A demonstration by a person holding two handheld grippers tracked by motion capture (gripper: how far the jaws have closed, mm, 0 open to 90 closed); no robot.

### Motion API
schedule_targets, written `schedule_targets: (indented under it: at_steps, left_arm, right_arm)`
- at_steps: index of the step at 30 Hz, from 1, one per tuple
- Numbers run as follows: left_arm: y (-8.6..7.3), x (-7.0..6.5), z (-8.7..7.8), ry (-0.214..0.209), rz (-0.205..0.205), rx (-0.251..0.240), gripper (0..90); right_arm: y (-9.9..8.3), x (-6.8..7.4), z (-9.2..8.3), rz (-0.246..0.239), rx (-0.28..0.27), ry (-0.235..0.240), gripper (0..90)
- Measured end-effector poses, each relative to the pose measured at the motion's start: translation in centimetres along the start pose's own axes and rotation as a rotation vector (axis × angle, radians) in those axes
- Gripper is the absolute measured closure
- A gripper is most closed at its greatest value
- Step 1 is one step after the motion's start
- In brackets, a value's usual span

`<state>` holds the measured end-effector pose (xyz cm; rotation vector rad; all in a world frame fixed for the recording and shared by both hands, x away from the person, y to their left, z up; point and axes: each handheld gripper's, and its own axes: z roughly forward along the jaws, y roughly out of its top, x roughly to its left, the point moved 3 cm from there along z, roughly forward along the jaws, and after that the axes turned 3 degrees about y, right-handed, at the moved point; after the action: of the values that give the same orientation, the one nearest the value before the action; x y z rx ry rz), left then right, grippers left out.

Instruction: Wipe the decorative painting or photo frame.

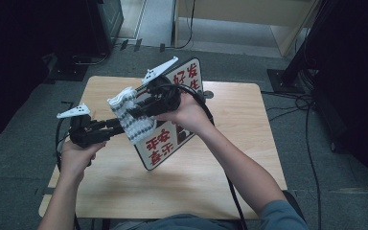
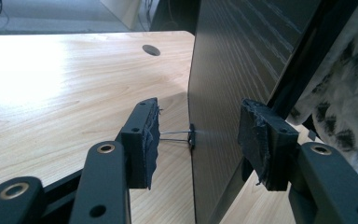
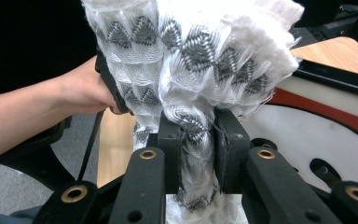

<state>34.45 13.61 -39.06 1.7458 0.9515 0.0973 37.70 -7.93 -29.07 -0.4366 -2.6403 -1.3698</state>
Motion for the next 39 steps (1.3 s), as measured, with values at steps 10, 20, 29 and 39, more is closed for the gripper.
schedule_targets:
  at_steps: [10,20,29,39]
  left_arm:
    - [0.0,0.0,0.0,0.004,0.000,-0.002,49.0]
    - [0.0,-0.1,0.0,0.003,-0.003,-0.001,49.3]
    - [0.0,0.0,0.0,-0.004,-0.010,0.000,49.5]
    - [0.0,0.0,0.1,-0.009,-0.015,0.000,49.4]
  right_arm:
    - [-0.3,0.1,0.5,-0.003,0.023,0.003,75.7]
    - [-1.0,0.1,1.2,-0.002,0.040,0.014,75.6]
    - [-1.8,0.1,1.6,-0.001,0.054,0.015,75.4]
    - [-2.8,0.0,2.2,0.002,0.053,0.028,75.4]
